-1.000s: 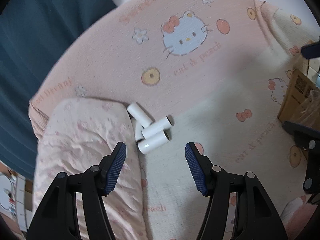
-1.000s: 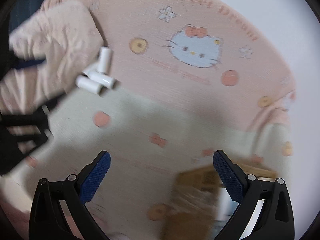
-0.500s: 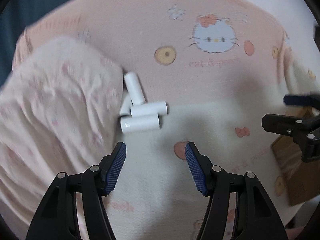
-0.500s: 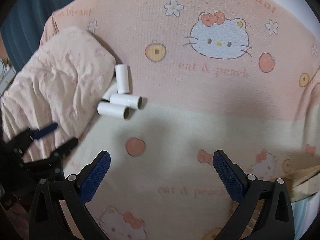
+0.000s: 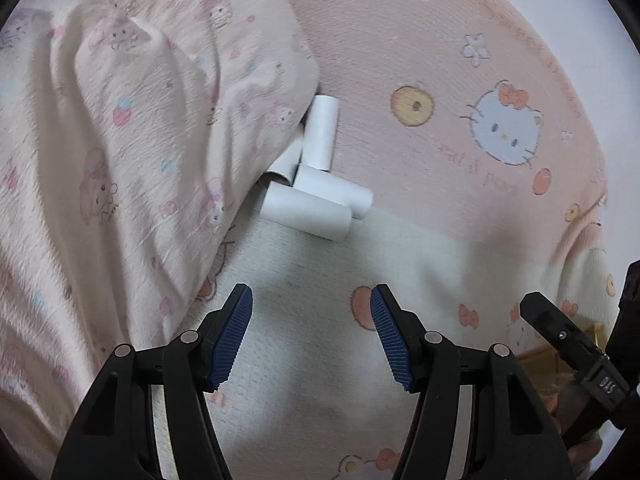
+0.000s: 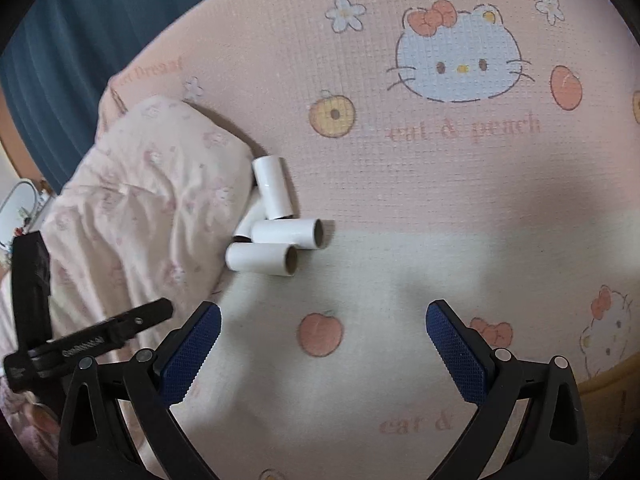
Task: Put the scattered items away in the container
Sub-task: 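Move both tools toward the pile of white cardboard tubes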
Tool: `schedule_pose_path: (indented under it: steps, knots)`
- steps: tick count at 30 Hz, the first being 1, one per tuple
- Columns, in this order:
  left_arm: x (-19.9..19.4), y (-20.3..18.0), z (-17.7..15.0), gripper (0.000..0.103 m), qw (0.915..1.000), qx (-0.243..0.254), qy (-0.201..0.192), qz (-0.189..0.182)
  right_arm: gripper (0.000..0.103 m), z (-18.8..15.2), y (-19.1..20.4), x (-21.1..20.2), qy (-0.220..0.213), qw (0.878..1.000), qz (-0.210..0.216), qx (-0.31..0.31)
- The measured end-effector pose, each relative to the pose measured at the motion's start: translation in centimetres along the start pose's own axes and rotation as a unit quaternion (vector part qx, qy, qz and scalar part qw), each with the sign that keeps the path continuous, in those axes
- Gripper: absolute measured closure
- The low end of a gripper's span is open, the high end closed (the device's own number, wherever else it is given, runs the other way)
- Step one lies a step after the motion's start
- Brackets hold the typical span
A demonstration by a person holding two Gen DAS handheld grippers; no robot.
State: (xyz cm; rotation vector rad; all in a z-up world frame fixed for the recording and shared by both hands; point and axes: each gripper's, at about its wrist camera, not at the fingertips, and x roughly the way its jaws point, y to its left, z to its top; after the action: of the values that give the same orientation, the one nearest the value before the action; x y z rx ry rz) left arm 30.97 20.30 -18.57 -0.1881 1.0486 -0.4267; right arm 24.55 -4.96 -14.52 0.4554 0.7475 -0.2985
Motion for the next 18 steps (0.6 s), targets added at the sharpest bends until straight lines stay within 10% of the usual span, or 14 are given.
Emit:
schedule_pose_path:
  steps: [18]
  knots:
    - [9.0, 2.2, 5.0, 0.037, 0.9996, 0.005, 0.008, 0.025, 0.000, 2.1, 1.4, 11.0, 0.033, 0.999, 0.040, -0.015]
